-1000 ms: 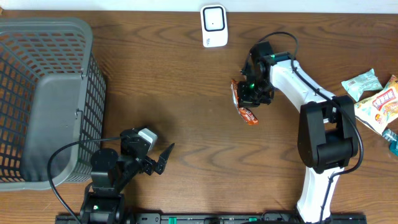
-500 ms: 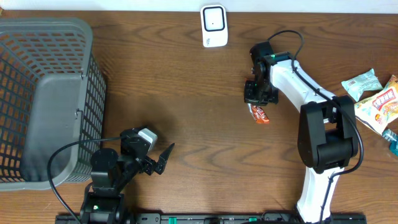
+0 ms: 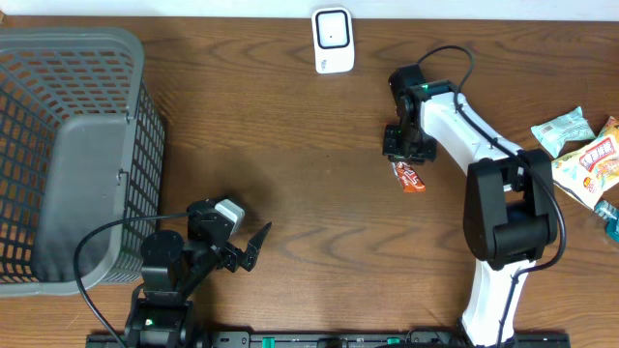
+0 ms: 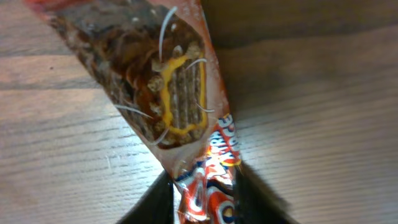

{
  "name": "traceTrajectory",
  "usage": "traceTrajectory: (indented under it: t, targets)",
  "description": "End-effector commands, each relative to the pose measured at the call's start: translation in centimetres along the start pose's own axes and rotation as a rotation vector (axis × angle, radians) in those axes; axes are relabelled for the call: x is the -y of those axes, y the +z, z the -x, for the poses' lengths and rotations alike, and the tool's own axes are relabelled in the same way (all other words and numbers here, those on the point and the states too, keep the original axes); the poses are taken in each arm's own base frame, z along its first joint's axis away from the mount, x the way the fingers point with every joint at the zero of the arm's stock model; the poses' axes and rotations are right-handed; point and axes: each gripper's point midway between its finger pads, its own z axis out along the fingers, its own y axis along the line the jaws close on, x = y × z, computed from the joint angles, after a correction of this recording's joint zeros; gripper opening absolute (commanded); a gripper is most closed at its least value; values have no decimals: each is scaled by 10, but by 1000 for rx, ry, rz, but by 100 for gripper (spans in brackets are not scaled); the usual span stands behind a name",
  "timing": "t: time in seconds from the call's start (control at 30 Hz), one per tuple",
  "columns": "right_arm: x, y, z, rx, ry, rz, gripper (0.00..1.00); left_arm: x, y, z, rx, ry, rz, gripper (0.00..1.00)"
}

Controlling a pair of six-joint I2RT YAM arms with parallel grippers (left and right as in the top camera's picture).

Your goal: Scan the item barcode

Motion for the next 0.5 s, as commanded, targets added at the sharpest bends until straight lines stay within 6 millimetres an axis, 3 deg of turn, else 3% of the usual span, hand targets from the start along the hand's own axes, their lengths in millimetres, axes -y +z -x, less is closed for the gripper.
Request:
traceTrajectory:
  t: [0.0,0.03,0.07,0.17,0.23,0.33,0.47]
  targets:
    - [6,-39,15,110,15,-6,32,-2,0,0,3,-8,8,98]
    - [7,-44,15,120,16,-7,36,-2,0,0,3,-8,8,98]
    - [8,-54,15,138,17,-4,48,-2,0,0,3,-8,8,98]
    - [9,-66,14,157,17,5,60,-2,0,0,3,-8,8,98]
    - [8,-71,13,166,14,9,81,-2,0,0,3,-8,8,98]
    - [3,-73,11,168,3,16,99,-2,0,0,3,-8,8,98]
    - [-5,-74,11,183,-19,14,99,-2,0,0,3,-8,9,98]
